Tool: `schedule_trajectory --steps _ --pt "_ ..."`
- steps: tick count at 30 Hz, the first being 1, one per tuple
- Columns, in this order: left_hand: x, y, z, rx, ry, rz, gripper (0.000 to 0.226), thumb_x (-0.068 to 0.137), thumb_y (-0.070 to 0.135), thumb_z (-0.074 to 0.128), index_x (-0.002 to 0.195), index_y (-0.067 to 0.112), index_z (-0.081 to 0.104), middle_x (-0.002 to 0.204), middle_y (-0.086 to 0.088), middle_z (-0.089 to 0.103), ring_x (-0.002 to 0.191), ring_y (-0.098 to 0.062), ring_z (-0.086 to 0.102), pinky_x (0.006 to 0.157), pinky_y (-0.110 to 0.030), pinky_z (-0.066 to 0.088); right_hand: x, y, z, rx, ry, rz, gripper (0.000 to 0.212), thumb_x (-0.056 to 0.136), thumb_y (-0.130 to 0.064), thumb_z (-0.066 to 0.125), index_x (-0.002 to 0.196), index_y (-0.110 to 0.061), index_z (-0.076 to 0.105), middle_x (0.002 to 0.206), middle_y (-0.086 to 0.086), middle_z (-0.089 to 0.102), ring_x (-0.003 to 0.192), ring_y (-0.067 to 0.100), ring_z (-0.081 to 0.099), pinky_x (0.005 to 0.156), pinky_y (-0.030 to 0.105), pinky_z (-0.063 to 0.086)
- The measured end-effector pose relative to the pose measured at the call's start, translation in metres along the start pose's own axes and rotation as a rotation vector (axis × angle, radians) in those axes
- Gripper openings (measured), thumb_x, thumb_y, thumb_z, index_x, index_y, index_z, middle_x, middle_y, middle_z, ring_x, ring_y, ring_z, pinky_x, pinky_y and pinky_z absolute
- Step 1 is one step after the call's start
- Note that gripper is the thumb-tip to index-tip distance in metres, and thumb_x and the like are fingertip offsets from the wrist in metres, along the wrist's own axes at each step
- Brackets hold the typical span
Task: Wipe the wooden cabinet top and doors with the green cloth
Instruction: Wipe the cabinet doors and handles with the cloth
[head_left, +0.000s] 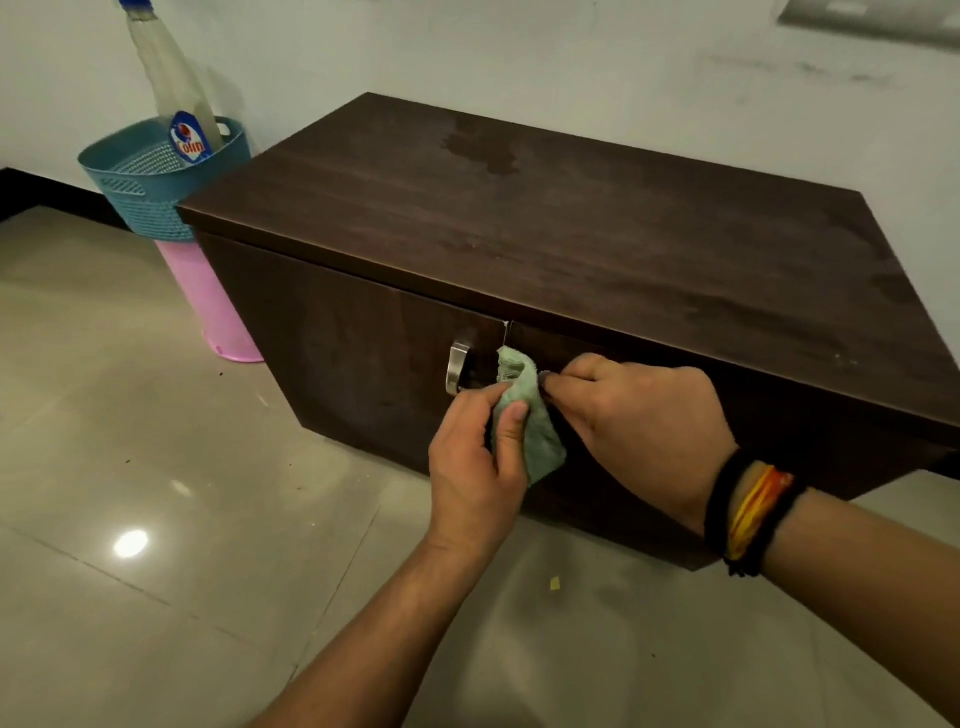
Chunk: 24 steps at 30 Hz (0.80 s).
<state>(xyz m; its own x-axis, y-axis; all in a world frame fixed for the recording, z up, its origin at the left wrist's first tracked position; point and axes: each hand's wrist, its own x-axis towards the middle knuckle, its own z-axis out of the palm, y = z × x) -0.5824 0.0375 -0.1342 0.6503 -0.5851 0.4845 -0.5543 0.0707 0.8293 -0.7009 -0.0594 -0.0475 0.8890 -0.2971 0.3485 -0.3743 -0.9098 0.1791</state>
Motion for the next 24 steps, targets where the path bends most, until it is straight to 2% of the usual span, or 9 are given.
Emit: schedule_trajectory --steps 3,6,12,15,18,20,24 --pt "0.003 0.003 0.004 0.025 0.015 0.033 0.018 0.097 0.020 0.062 0.109 0.009 0.069 0.096 0.004 0.065 0.088 -0.004 0.061 0.078 -0.013 0.048 0.000 -0.003 -0.001 -0.016 -0.010 0.013 0.016 0.095 -0.022 0.065 0.110 -0.021 0.072 0.101 -0.002 0.072 0.063 0.023 0.067 0.040 0.030 0.046" --pt "0.005 -0.001 0.008 0.029 0.024 0.065 0.018 0.096 0.020 0.063 0.108 0.008 0.069 0.096 0.001 0.066 0.089 -0.012 0.063 0.079 -0.025 0.053 0.000 -0.004 0.000 -0.031 -0.010 0.018 0.015 0.094 -0.021 0.066 0.108 -0.020 0.072 0.101 -0.002 0.071 0.061 0.023 0.065 0.040 0.029 0.044" --pt "-0.009 -0.027 0.012 0.050 -0.038 0.056 0.010 0.093 0.015 0.067 0.098 0.006 0.067 0.093 0.000 0.061 0.085 -0.012 0.058 0.073 -0.033 0.053 0.000 -0.004 0.002 -0.054 -0.026 0.006 0.028 0.088 -0.015 0.073 0.116 -0.018 0.072 0.103 0.000 0.072 0.060 0.024 0.065 0.039 0.023 0.035" --pt "-0.002 -0.022 0.011 0.004 0.004 0.074 0.016 0.094 0.017 0.065 0.099 0.002 0.069 0.094 -0.003 0.063 0.085 -0.014 0.061 0.073 -0.027 0.053 0.002 -0.004 0.002 -0.057 -0.035 -0.002 0.023 0.090 -0.016 0.071 0.113 -0.018 0.072 0.102 0.000 0.071 0.059 0.025 0.064 0.039 0.024 0.036" --pt "0.009 -0.004 0.015 0.038 0.035 -0.005 0.012 0.094 0.018 0.063 0.093 0.006 0.065 0.088 0.002 0.056 0.076 -0.006 0.052 0.067 -0.010 0.040 0.003 -0.003 0.000 -0.071 -0.042 -0.004 0.014 0.092 -0.019 0.067 0.106 -0.018 0.072 0.100 0.000 0.069 0.060 0.025 0.064 0.040 0.024 0.035" --pt "0.005 -0.002 0.019 0.059 0.011 -0.035 0.010 0.094 0.018 0.062 0.094 0.008 0.062 0.088 0.004 0.053 0.076 -0.003 0.049 0.067 -0.007 0.037 0.002 -0.003 0.001 -0.067 -0.045 -0.001 0.014 0.093 -0.019 0.065 0.106 -0.019 0.071 0.099 0.000 0.069 0.061 0.026 0.064 0.040 0.025 0.036" --pt "-0.005 -0.024 0.018 0.079 -0.066 0.049 0.008 0.093 0.015 0.062 0.094 0.007 0.060 0.094 0.003 0.052 0.082 -0.007 0.050 0.071 -0.010 0.040 0.001 -0.003 0.002 -0.057 -0.042 0.011 0.026 0.088 -0.017 0.072 0.114 -0.019 0.072 0.102 0.000 0.070 0.060 0.026 0.065 0.039 0.023 0.033"
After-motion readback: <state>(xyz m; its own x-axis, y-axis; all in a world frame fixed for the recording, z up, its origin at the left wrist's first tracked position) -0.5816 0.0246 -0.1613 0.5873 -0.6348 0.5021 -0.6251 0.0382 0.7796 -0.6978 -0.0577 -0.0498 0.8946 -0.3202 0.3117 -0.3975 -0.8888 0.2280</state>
